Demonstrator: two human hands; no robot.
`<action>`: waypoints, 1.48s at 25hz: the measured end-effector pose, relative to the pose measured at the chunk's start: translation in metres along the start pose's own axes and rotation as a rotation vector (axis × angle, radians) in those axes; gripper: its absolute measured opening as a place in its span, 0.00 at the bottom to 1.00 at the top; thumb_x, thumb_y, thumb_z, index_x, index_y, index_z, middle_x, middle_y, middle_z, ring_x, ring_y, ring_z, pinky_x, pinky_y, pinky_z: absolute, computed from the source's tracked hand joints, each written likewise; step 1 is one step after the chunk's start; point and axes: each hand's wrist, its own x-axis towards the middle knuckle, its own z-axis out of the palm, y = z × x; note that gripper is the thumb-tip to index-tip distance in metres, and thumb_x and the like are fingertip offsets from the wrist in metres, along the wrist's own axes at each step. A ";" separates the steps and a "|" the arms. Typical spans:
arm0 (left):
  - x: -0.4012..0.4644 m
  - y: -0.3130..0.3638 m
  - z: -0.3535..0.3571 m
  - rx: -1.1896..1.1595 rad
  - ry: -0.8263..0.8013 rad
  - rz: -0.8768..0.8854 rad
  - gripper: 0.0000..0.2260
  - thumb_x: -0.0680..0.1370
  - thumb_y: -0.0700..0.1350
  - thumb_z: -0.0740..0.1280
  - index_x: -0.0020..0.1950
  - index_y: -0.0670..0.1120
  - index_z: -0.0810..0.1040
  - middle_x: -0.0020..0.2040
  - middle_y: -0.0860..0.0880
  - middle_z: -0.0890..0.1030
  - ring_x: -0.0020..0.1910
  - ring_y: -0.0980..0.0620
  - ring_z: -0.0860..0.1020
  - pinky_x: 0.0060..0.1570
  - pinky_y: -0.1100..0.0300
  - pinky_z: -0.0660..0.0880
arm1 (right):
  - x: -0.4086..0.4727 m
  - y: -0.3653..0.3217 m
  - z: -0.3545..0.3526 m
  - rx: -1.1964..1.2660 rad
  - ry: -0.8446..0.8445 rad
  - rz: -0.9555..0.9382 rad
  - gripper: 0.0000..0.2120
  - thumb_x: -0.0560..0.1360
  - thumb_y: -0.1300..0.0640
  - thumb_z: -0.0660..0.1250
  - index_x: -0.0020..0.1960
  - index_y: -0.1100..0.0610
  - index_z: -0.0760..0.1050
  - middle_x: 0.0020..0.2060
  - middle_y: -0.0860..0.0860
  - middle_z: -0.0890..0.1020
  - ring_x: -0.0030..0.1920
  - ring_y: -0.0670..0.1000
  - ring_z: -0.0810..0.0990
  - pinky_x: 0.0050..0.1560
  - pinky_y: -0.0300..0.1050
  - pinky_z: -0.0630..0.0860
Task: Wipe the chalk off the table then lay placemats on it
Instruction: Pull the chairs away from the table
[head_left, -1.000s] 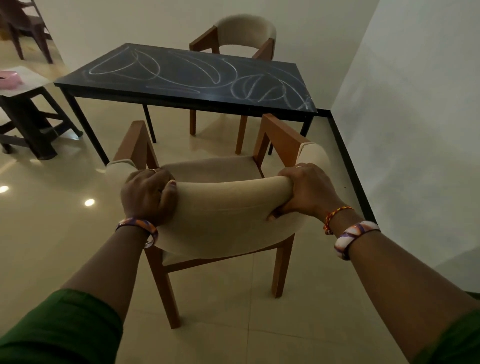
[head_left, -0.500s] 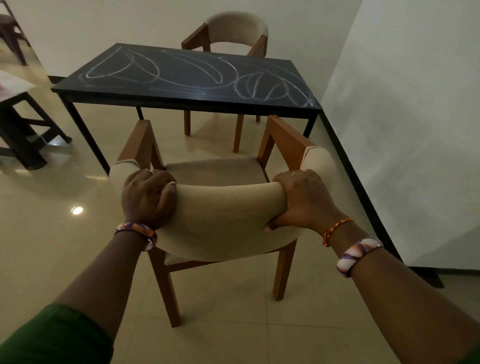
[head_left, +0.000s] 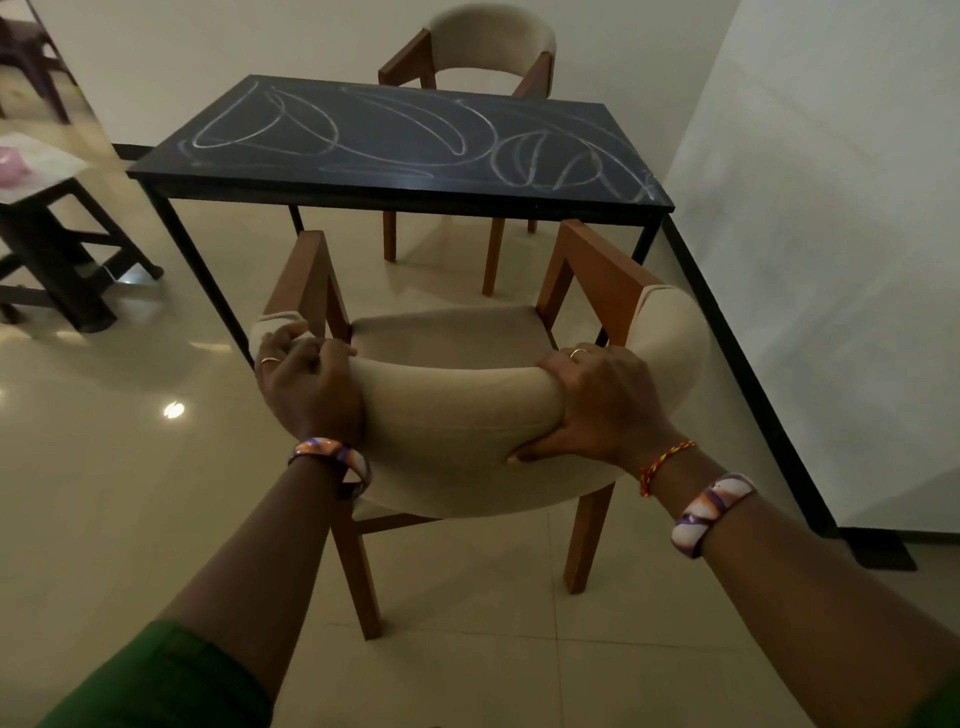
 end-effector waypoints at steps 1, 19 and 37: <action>0.008 0.001 -0.003 -0.039 -0.004 -0.023 0.10 0.70 0.48 0.62 0.30 0.58 0.77 0.60 0.44 0.75 0.61 0.46 0.71 0.63 0.48 0.68 | 0.004 -0.005 0.003 -0.005 0.022 0.002 0.40 0.52 0.25 0.65 0.46 0.59 0.80 0.35 0.56 0.83 0.32 0.56 0.81 0.35 0.48 0.78; 0.008 0.044 -0.001 0.806 -0.485 0.649 0.30 0.73 0.61 0.44 0.45 0.45 0.81 0.39 0.47 0.81 0.36 0.53 0.73 0.50 0.57 0.66 | 0.039 0.006 0.024 0.108 0.102 -0.191 0.39 0.67 0.24 0.51 0.51 0.58 0.79 0.37 0.54 0.82 0.33 0.52 0.80 0.32 0.44 0.77; -0.013 0.042 0.038 0.781 -0.207 0.762 0.25 0.76 0.54 0.51 0.38 0.39 0.81 0.32 0.41 0.80 0.31 0.43 0.77 0.40 0.57 0.67 | 0.051 0.117 0.058 0.492 0.176 0.048 0.24 0.77 0.48 0.48 0.32 0.58 0.73 0.28 0.51 0.73 0.29 0.50 0.69 0.34 0.41 0.62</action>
